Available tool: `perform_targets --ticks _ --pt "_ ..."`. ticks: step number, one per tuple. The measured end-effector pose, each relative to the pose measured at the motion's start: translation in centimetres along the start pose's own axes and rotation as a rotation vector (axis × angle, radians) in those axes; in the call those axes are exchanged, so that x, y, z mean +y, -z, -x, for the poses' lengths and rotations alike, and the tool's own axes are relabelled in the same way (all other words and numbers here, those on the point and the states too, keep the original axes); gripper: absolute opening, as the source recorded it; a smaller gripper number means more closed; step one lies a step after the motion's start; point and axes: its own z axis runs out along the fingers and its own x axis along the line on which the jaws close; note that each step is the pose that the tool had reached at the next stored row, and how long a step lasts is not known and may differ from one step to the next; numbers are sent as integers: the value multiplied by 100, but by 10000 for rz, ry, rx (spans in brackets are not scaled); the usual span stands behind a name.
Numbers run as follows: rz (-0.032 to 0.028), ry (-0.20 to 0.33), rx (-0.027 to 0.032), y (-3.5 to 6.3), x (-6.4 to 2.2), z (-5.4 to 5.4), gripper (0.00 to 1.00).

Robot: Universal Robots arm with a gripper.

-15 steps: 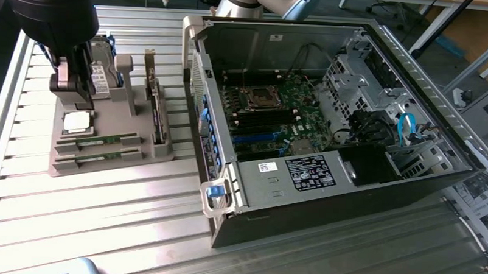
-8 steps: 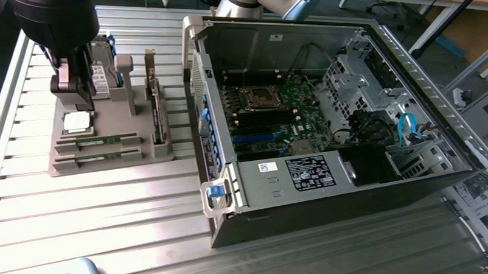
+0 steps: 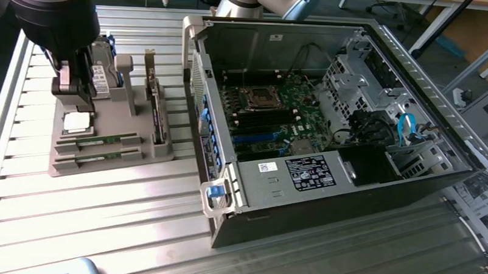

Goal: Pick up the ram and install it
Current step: 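Pick up the ram and move it above insertion slot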

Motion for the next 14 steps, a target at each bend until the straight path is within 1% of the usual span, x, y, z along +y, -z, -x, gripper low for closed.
perform_targets --ticks 14 --pt "1 0 0 -55 -2 0 36"
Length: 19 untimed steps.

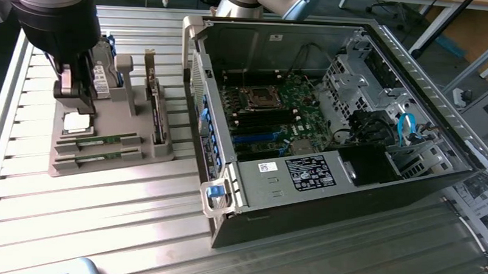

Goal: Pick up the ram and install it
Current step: 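Pick up the ram and move it above insertion slot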

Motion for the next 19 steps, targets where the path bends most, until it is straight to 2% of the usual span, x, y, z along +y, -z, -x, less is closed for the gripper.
perform_targets --ticks 19 --pt "-1 0 -1 -82 -3 1 36"
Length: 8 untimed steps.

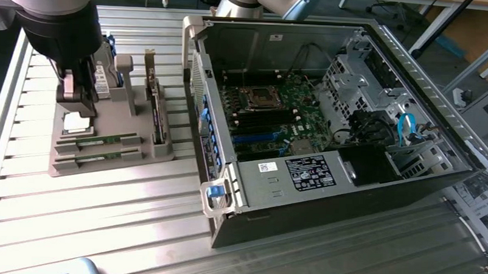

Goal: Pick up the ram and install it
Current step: 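Pick up the ram and move it above insertion slot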

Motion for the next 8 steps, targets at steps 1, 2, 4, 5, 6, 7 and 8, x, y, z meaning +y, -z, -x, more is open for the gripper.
perform_targets --ticks 1,2,4,5,6,7,8 --pt "0 0 0 -4 0 0 36" --pt "0 0 0 -8 0 0 36" --pt "1 1 0 -17 -1 0 36" --pt "1 0 0 -24 -1 0 36" --pt "0 0 0 -28 -1 0 36" --pt "1 0 1 -32 -1 0 36" --pt "1 0 1 -35 -1 0 36"
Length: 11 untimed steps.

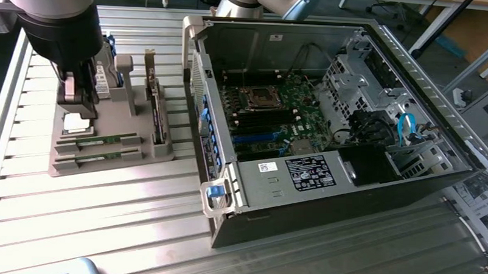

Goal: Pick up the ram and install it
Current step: 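Pick up the ram and move it above insertion slot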

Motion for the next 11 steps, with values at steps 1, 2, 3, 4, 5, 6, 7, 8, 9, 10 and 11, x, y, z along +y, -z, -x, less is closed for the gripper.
perform_targets --ticks 1,2,3,4,5,6,7,8,9,10,11 --pt "-1 0 0 -4 0 0 36" --pt "-1 0 0 -8 0 0 36" --pt "0 1 0 -12 0 0 36" --pt "0 0 0 -16 -1 0 36" --pt "-1 1 0 -20 -1 0 36" --pt "-1 1 0 -24 -1 0 36" --pt "-1 0 -1 -28 -1 0 36" --pt "-1 0 -1 -32 -1 0 36" --pt "-1 0 0 -36 -1 0 36" --pt "-1 1 0 -40 -2 0 36" --pt "-1 1 0 -45 -2 0 36"
